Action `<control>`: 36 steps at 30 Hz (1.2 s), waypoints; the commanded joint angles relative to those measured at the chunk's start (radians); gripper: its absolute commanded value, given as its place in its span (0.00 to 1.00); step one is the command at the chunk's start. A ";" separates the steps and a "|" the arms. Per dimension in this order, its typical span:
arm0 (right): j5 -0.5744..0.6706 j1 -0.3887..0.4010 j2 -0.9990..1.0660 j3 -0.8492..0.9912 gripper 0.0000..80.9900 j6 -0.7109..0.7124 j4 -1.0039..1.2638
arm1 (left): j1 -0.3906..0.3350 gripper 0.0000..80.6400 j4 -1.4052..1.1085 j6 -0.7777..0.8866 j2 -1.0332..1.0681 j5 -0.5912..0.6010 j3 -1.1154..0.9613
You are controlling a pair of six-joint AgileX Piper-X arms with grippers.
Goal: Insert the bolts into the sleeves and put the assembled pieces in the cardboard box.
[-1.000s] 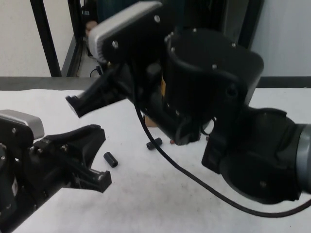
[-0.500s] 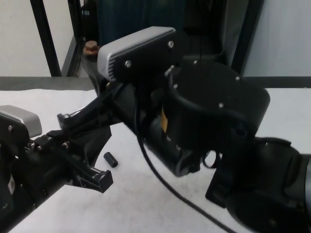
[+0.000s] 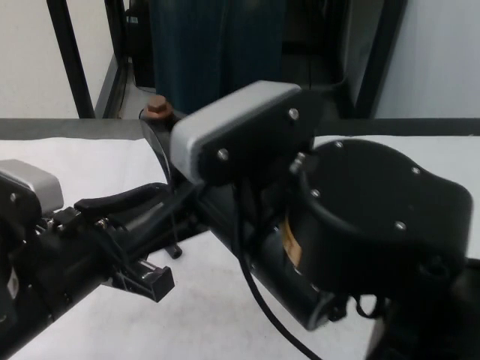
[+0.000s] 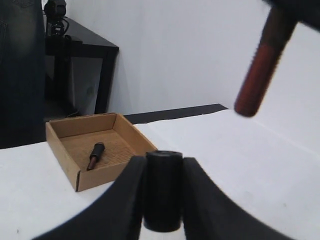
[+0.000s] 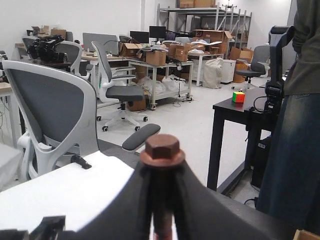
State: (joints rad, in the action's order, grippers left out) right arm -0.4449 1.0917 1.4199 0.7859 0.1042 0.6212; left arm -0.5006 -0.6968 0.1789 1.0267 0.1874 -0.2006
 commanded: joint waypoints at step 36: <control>0.024 0.013 -0.026 -0.018 0.00 -0.035 0.048 | 0.000 0.01 -0.069 -0.030 -0.091 0.160 -0.001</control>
State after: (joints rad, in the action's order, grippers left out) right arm -0.4233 1.1035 1.4096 0.7622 0.0951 0.6627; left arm -0.5006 -0.7243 0.1718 0.9632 0.3097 -0.2004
